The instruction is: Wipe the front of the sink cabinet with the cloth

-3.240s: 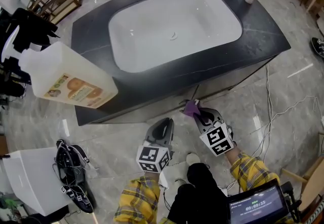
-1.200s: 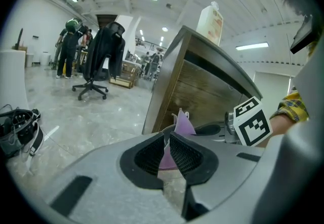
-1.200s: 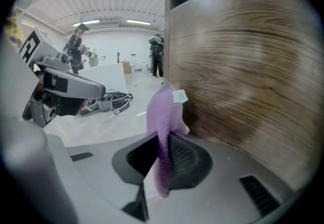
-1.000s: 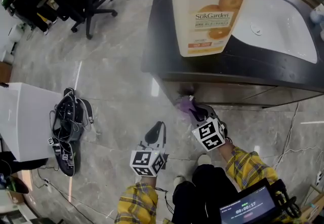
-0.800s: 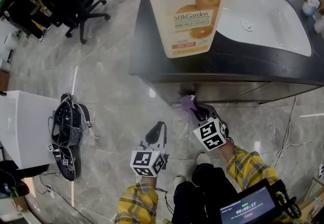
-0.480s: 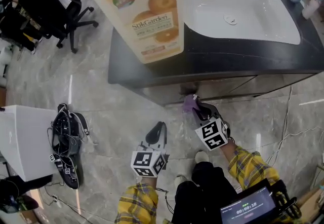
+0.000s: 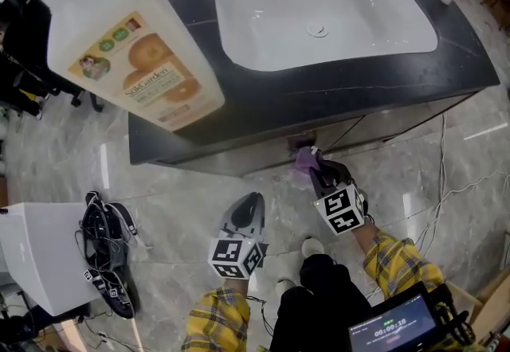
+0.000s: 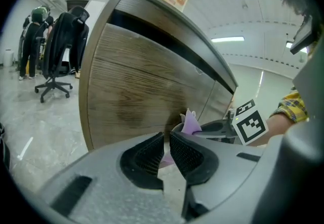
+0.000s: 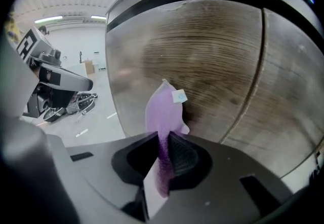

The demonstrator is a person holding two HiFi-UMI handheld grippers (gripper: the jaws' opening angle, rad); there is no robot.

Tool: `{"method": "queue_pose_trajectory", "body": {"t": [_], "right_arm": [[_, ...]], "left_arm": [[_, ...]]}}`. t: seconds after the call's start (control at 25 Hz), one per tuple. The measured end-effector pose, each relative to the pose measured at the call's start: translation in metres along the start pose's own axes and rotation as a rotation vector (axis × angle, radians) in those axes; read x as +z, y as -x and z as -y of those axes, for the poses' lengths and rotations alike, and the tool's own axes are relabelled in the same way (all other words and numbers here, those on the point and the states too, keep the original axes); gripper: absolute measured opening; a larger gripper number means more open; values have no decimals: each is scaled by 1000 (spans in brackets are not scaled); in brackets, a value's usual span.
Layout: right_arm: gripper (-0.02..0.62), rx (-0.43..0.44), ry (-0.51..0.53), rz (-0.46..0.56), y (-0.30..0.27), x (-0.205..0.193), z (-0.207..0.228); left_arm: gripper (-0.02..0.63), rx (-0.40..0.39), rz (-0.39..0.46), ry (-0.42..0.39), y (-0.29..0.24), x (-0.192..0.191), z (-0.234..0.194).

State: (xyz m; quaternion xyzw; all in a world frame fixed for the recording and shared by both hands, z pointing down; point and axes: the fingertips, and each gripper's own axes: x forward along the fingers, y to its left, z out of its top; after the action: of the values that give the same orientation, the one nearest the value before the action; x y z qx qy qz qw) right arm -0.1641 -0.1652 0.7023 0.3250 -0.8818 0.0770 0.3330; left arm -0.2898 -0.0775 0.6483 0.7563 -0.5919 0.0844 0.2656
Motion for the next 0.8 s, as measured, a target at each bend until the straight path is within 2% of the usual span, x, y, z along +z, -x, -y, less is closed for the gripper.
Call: {"method": "queue_pose_trajectory", "body": {"t": [0.32,0.8], "right_arm": [[41,-70,-62,-10,24,-20,41],[41,-104,-144,-18,63,-29,81]], "left_arm": [[34,-75,-26,-33,-29,9,36],[34,-163,-58,-49,-56,29,94]]}}
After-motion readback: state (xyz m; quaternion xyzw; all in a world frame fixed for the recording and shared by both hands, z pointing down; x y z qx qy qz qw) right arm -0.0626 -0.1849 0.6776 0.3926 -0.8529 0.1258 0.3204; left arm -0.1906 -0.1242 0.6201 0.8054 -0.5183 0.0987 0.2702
